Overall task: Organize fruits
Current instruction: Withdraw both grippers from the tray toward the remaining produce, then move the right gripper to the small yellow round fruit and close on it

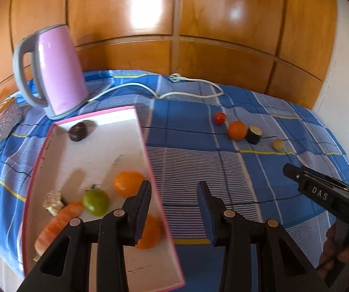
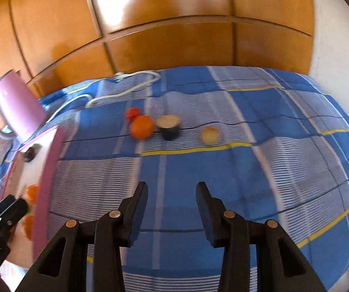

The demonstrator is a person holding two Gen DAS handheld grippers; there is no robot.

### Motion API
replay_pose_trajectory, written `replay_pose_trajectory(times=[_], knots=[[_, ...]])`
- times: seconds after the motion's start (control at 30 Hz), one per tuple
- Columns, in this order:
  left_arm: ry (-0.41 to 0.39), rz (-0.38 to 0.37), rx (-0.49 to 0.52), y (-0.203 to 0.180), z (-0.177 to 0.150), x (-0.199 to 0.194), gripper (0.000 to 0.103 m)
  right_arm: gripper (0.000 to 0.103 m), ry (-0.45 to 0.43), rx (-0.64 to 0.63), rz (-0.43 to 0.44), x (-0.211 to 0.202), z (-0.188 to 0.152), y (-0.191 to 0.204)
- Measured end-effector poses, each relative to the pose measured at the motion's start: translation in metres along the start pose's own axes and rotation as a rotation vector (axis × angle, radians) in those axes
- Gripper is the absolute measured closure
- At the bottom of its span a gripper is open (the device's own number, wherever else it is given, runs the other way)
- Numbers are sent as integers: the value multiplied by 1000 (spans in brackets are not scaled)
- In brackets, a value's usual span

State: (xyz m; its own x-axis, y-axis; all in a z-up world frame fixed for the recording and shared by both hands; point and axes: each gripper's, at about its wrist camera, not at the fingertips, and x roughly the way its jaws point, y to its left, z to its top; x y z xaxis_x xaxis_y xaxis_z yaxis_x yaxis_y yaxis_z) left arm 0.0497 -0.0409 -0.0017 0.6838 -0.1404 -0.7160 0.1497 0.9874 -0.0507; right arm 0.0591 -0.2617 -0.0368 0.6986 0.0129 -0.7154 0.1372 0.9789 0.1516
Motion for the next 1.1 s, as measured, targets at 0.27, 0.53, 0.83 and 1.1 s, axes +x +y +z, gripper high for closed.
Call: replay_pose_trajectory(times=[0.27, 0.53, 0.83, 1.1], knots=[[24, -44, 39, -20, 1, 11, 64, 61, -12, 69, -56, 5, 9, -40], [54, -70, 50, -35, 3, 23, 64, 61, -2, 46, -52, 16, 18, -45], [87, -80, 46, -45, 9, 41, 64, 61, 9, 7, -48, 35, 33, -38], [107, -89, 46, -56, 16, 59, 64, 61, 31, -17, -62, 62, 51, -35]])
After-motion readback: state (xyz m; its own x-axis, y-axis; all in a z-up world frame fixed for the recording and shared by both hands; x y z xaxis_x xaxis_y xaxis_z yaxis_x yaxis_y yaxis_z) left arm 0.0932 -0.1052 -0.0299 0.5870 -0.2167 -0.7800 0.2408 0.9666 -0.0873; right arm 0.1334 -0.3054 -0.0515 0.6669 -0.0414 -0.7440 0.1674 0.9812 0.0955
